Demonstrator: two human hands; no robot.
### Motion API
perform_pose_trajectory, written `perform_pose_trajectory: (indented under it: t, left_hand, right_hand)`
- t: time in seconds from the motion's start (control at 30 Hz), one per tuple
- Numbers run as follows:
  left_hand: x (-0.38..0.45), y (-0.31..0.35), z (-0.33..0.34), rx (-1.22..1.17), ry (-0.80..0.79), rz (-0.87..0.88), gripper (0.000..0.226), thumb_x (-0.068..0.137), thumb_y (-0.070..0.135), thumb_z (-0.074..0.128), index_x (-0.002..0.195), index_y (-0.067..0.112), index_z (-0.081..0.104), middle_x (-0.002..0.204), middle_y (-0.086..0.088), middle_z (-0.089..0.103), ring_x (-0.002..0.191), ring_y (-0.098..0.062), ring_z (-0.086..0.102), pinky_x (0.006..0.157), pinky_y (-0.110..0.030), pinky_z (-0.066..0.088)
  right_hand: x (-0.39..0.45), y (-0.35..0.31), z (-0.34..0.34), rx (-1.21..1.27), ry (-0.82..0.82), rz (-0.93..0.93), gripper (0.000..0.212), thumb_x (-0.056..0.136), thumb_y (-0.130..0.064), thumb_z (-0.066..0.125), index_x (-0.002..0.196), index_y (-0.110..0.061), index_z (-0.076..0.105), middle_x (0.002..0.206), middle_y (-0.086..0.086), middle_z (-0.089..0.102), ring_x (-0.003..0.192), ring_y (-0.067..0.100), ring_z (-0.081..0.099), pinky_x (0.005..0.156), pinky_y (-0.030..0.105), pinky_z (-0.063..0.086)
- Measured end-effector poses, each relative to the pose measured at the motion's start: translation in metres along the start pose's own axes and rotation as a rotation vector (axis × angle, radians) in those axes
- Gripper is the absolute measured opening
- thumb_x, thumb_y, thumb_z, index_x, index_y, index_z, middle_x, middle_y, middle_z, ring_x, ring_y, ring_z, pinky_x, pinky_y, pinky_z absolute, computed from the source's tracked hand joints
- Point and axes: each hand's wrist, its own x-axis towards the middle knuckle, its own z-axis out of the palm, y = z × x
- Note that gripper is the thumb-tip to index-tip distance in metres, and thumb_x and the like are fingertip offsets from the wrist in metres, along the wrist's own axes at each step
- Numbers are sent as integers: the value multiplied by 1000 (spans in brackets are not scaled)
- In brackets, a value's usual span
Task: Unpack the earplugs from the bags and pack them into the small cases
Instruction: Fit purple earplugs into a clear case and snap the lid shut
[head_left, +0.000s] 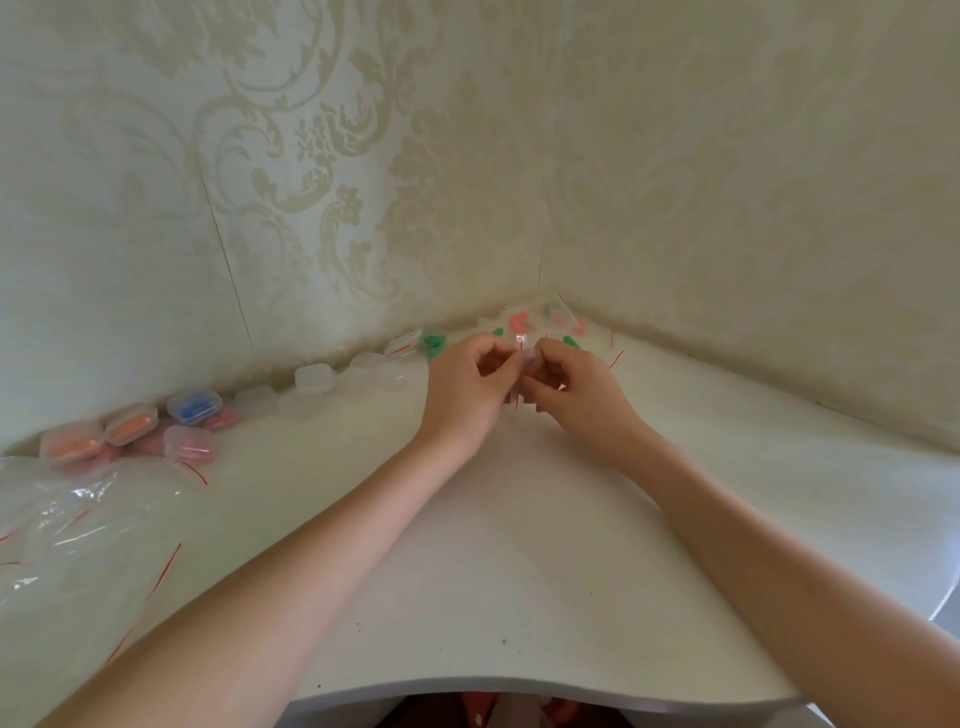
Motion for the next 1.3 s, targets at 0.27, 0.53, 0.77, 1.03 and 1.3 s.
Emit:
perform_pose_trajectory:
  t: [0.27,0.53,0.77,1.03,1.3]
  left_hand:
    - [3,1,-5,-143,-36,-116,21,90,15,63,79,-2,67,71,-16,68,64,-19,68,61,-28,57]
    - [3,-3,-1,-13,-18,-53,15,85,17,69,72,9,69,68,-14,69,69,-32,67,74,-46,57]
    - [4,1,-6,-49,-26,-17,15,87,11,65,73,8,65,63,-2,67,58,-9,65,59,-20,53]
    - [3,0,-3,156,-70,128,19,97,16,49,88,2,57,68,-6,63,64,-18,63,68,-35,54]
    - [-2,5,5,66,-146,-46,20,99,18,44,96,2,55,71,-3,57,64,-15,58,62,-27,55]
  right_hand:
    - [1,-2,-4,192,10,110,17,93,-15,59,77,-11,53,66,0,61,55,0,55,56,16,46]
    - [-1,4,-5,-6,-22,39,20,83,-15,70,71,-4,58,72,10,67,62,16,49,61,30,42]
    - [-1,-4,-4,232,-18,115,21,93,-11,58,73,-9,51,69,3,63,54,8,50,56,19,45]
    - [-3,-9,1,356,38,144,20,99,-9,47,79,-8,46,63,3,53,50,12,46,52,21,42]
    - [-3,-6,13,191,203,118,25,99,-11,45,75,-16,39,62,-2,49,51,9,43,53,22,38]
